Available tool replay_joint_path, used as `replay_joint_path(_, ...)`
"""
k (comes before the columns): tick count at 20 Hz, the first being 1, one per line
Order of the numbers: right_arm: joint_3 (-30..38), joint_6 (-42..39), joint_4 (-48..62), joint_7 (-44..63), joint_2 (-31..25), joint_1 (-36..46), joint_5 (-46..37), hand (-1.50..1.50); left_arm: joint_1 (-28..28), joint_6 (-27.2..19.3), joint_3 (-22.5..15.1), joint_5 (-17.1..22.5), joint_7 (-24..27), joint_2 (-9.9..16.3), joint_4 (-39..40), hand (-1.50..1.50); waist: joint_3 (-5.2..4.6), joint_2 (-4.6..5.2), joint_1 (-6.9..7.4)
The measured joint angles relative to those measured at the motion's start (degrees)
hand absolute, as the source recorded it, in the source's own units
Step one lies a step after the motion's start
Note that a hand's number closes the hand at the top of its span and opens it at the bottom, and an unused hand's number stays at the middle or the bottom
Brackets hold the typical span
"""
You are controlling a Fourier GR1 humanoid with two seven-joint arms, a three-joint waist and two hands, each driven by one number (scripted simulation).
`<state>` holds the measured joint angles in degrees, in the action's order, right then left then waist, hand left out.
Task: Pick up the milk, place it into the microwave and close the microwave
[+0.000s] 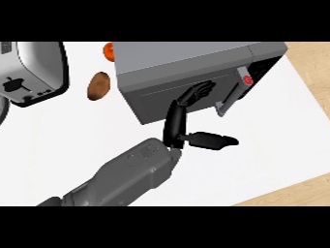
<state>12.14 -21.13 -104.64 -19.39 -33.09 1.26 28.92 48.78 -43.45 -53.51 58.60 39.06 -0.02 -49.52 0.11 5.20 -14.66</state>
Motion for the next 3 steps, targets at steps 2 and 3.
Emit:
replay_joint_path(2, 0.36, -0.8, 1.13, 0.28, -0.42, 0.64, 1.34, -1.5, -0.02, 0.12, -0.05, 0.45, 0.56, 0.01, 0.14, -1.5, 0.01, -0.01, -0.13)
replay_joint_path(3, 0.59, -1.21, 1.74, 0.42, -0.69, 0.88, 1.94, -1.5, -0.03, 0.21, -0.05, 0.58, 0.96, 0.01, 0.26, -1.5, 0.02, 0.01, -0.2)
